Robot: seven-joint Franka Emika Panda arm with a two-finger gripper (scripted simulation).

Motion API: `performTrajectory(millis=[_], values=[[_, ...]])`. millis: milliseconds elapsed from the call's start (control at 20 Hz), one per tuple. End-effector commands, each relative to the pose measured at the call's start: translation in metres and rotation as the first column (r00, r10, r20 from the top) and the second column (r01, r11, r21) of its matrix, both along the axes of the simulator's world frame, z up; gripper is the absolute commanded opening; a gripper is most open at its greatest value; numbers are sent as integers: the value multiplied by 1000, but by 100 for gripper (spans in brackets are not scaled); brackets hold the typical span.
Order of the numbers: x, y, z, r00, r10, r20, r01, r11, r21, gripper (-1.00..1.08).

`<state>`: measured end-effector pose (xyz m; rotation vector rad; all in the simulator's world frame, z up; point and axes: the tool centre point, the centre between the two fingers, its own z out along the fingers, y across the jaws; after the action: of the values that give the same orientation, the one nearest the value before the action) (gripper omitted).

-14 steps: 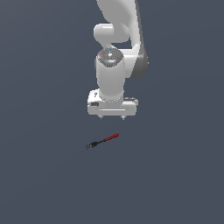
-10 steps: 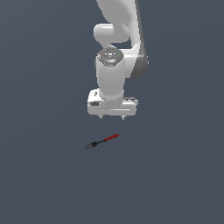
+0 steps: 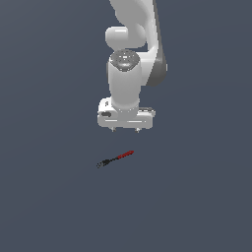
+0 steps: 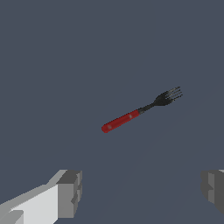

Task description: Pick up the object and move it to a goal position.

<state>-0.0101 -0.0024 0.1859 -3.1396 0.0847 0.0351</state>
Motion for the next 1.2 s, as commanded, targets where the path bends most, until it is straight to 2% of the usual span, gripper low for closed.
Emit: performTrajectory(millis=[0, 350, 700, 900, 1150], values=[[0, 0, 0, 1000, 1, 0, -1, 1000, 0, 100], [2, -2, -5, 999, -49, 0, 49, 999, 2, 100], [9, -6, -19, 985, -171, -1, 171, 985, 6, 100], [14, -10, -31, 962, -271, -1, 271, 962, 8, 100], [21, -16, -49, 909, -416, -2, 416, 909, 9, 100]])
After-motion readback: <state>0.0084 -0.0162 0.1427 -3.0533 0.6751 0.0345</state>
